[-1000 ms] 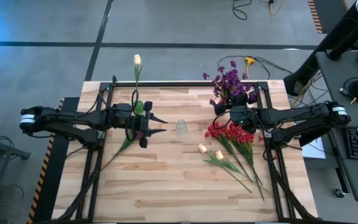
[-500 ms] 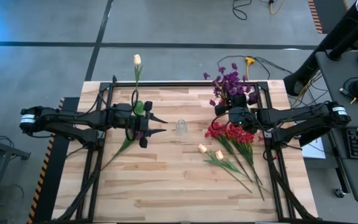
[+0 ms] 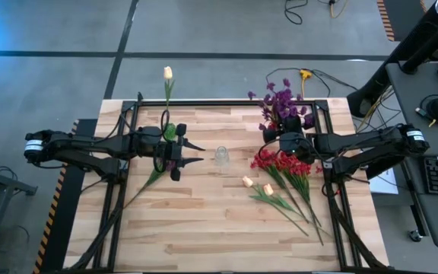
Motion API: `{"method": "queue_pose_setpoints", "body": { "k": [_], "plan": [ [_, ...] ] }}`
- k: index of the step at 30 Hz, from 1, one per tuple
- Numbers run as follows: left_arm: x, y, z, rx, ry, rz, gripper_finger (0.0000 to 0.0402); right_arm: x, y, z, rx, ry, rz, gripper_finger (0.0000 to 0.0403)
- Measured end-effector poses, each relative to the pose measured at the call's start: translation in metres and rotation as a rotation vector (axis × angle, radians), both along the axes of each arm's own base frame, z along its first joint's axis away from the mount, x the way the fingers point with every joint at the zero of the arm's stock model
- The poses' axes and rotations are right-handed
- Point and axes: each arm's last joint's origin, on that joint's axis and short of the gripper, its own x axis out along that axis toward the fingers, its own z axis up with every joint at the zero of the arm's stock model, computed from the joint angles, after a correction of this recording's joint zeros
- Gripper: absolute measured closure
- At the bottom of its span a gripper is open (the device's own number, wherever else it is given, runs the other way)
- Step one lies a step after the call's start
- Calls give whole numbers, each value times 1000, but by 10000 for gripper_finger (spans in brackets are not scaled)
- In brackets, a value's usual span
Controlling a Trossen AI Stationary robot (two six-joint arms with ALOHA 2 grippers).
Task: Sort flowers into vase by color
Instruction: Put the bottom violet flowers into the red vase
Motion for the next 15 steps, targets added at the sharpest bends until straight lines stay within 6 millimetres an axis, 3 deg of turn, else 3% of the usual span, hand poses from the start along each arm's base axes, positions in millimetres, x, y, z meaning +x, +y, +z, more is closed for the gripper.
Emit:
{"method": "queue_pose_setpoints", "body": {
  "k": [15],
  "plan": [
    [0,0,0,0,0,0,283,-4,0,-15,15,-7,-11,374]
  ]
}}
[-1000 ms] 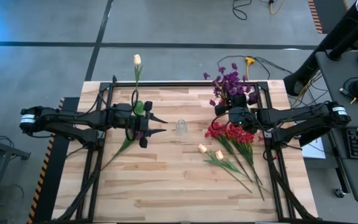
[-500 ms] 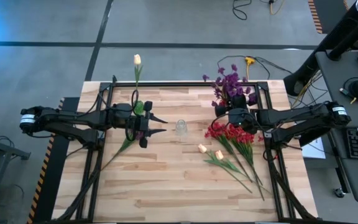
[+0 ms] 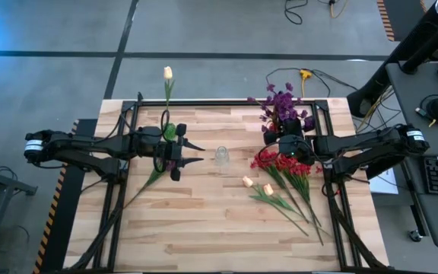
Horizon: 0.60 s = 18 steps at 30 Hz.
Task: Sort flowers into vase by color
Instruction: Put the bottom violet flowers into the red vase
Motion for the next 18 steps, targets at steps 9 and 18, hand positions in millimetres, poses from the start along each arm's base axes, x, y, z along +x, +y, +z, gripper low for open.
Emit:
{"method": "queue_pose_setpoints", "body": {
  "k": [9,18],
  "plan": [
    [0,0,0,0,0,0,283,0,0,-1,1,-1,0,374],
    [0,0,0,0,0,0,283,-2,0,-6,10,-5,-3,374]
  ]
}}
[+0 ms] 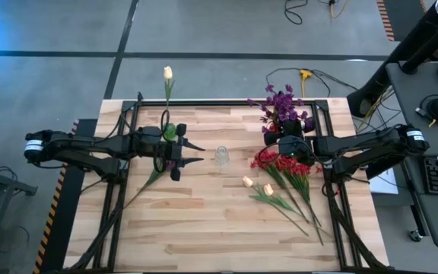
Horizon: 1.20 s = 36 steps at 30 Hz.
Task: Sort flowers into vase by color
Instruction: Put the bottom violet flowers into the red vase
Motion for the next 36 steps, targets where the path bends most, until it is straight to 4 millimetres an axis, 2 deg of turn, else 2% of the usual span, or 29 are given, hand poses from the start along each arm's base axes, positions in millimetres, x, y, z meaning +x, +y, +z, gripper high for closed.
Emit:
{"method": "queue_pose_setpoints", "body": {
  "k": [22,32,36],
  "plan": [
    [0,0,0,0,0,0,283,0,0,-1,14,-3,14,374],
    [0,0,0,0,0,0,283,-5,0,-16,37,-21,-3,374],
    [0,0,0,0,0,0,283,-5,0,-16,39,-21,-2,374]
  ]
}}
